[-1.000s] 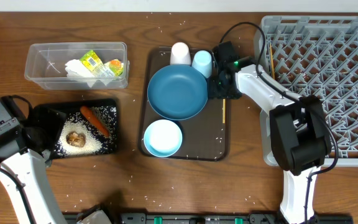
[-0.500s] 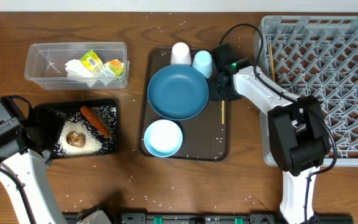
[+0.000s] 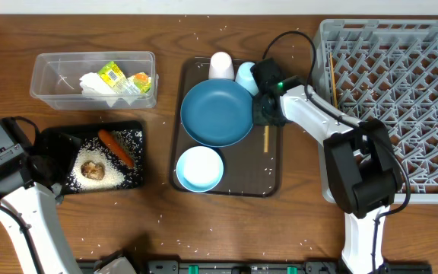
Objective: Sort waste into correct bins and load items into the dishwasher rack
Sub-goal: 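Return the right gripper to the remaining chopstick and grasp it, then carry the chopstick to the dish rack and insert it upright, then move the right gripper to the small light-blue bowl on the brown tray, then grasp the small light-blue bowl rim with the right gripper and lift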
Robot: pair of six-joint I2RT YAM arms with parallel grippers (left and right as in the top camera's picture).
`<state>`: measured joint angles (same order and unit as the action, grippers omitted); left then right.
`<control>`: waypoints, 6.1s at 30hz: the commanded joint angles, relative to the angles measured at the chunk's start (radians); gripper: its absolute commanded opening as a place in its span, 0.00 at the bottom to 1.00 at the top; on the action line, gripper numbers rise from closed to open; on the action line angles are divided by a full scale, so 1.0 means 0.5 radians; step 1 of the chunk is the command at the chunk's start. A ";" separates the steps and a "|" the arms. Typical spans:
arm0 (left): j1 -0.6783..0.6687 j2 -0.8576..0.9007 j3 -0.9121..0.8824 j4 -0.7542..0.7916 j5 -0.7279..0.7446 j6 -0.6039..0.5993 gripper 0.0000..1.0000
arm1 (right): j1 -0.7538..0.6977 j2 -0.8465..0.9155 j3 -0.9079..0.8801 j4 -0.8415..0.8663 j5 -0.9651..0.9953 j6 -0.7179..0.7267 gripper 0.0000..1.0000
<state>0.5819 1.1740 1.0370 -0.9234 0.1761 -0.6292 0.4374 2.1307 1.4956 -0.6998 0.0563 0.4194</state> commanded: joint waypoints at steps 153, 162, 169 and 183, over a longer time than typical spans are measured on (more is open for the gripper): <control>0.010 -0.010 -0.011 -0.007 -0.024 -0.008 0.98 | 1.260 -0.022 0.377 -0.164 -0.382 0.163 0.01; 0.010 -0.010 -0.011 -0.007 -0.024 -0.008 0.98 | 1.243 -0.141 0.425 -0.171 -0.496 0.163 0.01; 0.010 -0.010 -0.011 -0.007 -0.024 -0.009 0.98 | 1.190 -0.320 0.425 -0.171 -0.480 0.162 0.01; 0.010 -0.010 -0.011 -0.007 -0.024 -0.009 0.98 | 0.806 -0.815 0.425 -0.504 -0.111 0.134 0.01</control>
<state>0.5819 1.1740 1.0370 -0.9234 0.1761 -0.6292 0.8940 1.7912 1.6886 -0.9283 -0.0814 0.4931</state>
